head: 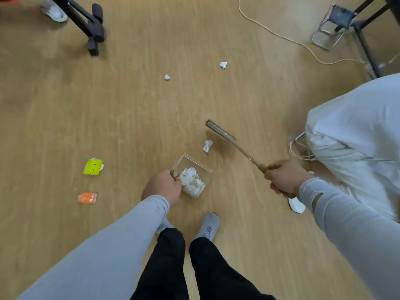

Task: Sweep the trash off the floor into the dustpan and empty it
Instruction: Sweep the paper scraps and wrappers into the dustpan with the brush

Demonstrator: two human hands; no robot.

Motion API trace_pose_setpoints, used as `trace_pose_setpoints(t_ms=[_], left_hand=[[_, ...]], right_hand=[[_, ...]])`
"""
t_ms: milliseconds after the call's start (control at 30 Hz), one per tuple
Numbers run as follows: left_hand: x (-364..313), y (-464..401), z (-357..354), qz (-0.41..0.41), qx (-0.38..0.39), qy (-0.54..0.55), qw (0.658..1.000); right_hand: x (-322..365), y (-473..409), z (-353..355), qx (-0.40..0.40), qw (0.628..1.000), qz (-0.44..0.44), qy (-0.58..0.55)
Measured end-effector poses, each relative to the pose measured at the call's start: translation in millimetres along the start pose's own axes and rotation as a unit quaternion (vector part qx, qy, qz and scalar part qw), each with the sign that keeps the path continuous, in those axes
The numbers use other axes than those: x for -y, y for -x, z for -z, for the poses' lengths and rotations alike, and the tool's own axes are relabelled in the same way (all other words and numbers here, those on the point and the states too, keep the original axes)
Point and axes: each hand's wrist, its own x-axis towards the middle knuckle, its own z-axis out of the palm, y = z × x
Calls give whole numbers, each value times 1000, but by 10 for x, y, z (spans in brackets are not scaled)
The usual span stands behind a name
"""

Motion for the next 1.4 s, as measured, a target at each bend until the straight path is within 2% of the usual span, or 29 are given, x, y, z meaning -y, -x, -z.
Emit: trace_pose_setpoints(t_ms=[100, 233, 333, 433, 533, 800, 900, 967, 1167, 1400], left_hand=[[-96, -154, -23, -2, 9, 4, 1000], [-277, -259, -32, -6, 12, -4, 1000], [-360, -308, -34, -6, 10, -11, 1000], [-356, -318, -24, -9, 6, -6, 1000], [-350, -310, -22, -12, 5, -7, 1000], [-375, -310, -32, -11, -2, 4, 1000], [-358, -297, -22, -13, -8, 5, 1000], [-345, -296, -18, -13, -10, 1, 1000], [-363, -291, -17, -13, -10, 5, 1000], [-331, -295, -4, -14, -9, 5, 1000]], right_hand=[[166, -222, -75, 11, 1000, -7, 27], [249, -310, -142, 48, 985, -7, 163], [257, -166, 115, 93, 969, 0, 230], [203, -75, 693, 141, 969, 4, 201], [108, 14, 1059, 148, 970, -1, 191], [242, -49, 472, 89, 979, 9, 183], [272, -86, 222, 96, 972, 20, 215], [320, -49, 258, 114, 965, 21, 235], [181, 114, 952, 149, 961, 12, 233], [93, 89, 633, 122, 960, 26, 250]])
